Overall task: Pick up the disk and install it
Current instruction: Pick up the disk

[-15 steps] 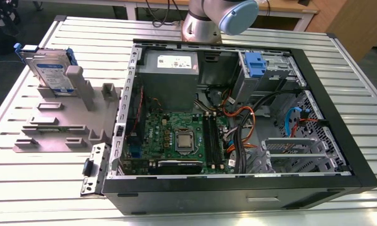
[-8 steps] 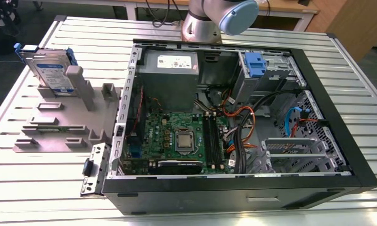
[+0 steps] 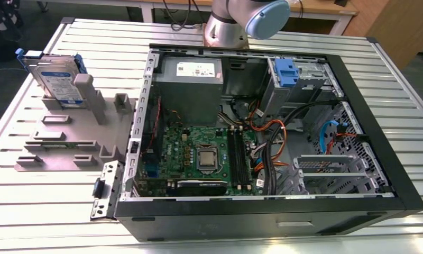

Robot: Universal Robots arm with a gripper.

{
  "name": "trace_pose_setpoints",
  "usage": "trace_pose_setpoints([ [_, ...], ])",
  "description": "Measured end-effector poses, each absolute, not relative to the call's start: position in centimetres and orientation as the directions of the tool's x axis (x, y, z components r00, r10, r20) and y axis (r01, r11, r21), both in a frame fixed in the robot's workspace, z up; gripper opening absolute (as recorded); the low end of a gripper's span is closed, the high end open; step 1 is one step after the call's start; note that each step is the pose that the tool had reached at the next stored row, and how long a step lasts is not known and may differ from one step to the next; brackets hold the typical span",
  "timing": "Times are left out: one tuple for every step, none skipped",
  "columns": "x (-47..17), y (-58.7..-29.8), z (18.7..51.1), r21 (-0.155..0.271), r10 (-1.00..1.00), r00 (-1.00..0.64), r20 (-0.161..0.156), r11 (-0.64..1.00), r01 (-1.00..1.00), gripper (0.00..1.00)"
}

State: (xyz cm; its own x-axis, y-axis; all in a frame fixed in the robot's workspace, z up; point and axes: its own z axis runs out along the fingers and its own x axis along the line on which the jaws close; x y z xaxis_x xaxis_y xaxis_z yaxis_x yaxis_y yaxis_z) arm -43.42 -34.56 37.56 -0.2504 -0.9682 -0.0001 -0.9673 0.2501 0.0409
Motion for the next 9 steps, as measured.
trace_pose_setpoints([
  [-43.43,-34.53,37.50,0.041,-0.969,-0.246,0.000,0.245,-0.969,0.11],
  [-43.43,-34.50,37.42,0.041,-0.970,-0.241,0.000,0.241,-0.970,0.11],
  [-43.42,-34.49,37.34,0.040,-0.972,-0.237,0.000,0.237,-0.971,0.11],
  [-43.43,-34.46,37.25,0.040,-0.973,-0.232,0.000,0.232,-0.972,0.17],
  [-43.43,-34.43,37.15,0.038,-0.973,-0.229,-0.001,0.229,-0.973,0.24],
  [-43.43,-34.39,37.02,0.036,-0.974,-0.226,-0.001,0.226,-0.973,0.24],
  [-43.42,-34.30,36.91,0.035,-0.975,-0.223,-0.002,0.223,-0.974,0.29],
  [-43.43,-34.22,36.77,0.033,-0.976,-0.219,-0.002,0.218,-0.975,0.35],
  [-43.43,-34.17,36.64,0.032,-0.977,-0.211,-0.002,0.211,-0.977,0.35],
])
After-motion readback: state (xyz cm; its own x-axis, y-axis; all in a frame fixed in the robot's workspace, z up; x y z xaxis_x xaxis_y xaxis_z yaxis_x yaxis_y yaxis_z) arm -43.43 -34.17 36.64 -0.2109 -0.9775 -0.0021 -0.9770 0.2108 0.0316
